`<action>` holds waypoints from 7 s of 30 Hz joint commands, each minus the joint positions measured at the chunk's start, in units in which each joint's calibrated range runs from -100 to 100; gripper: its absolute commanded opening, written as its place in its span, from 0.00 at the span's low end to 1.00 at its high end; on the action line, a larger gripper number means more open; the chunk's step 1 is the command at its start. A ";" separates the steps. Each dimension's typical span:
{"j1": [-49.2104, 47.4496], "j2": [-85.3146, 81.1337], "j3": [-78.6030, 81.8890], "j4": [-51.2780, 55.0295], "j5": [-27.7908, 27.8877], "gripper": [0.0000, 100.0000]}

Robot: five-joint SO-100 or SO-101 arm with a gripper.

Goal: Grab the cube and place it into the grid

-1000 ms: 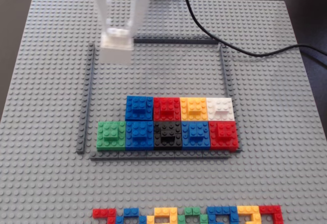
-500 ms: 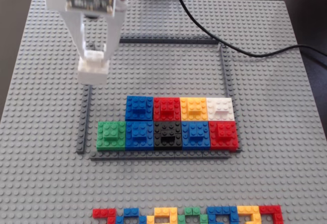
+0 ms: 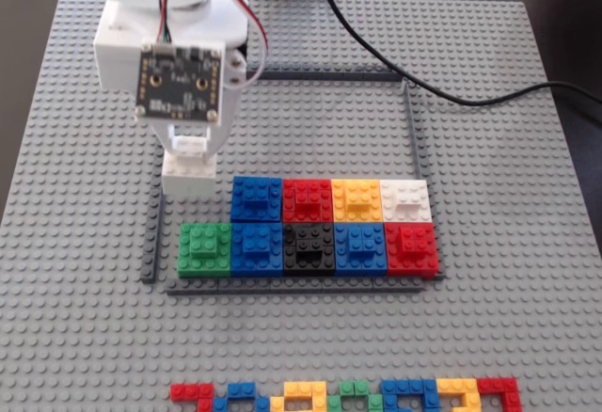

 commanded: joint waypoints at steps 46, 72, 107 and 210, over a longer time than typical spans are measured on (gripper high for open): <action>-1.90 3.73 -0.49 -4.03 -2.64 0.03; -2.86 3.47 1.77 -5.35 -3.13 0.04; -2.35 0.72 1.59 -6.33 -4.98 0.16; -16.64 -102.12 86.50 -11.90 -12.31 0.00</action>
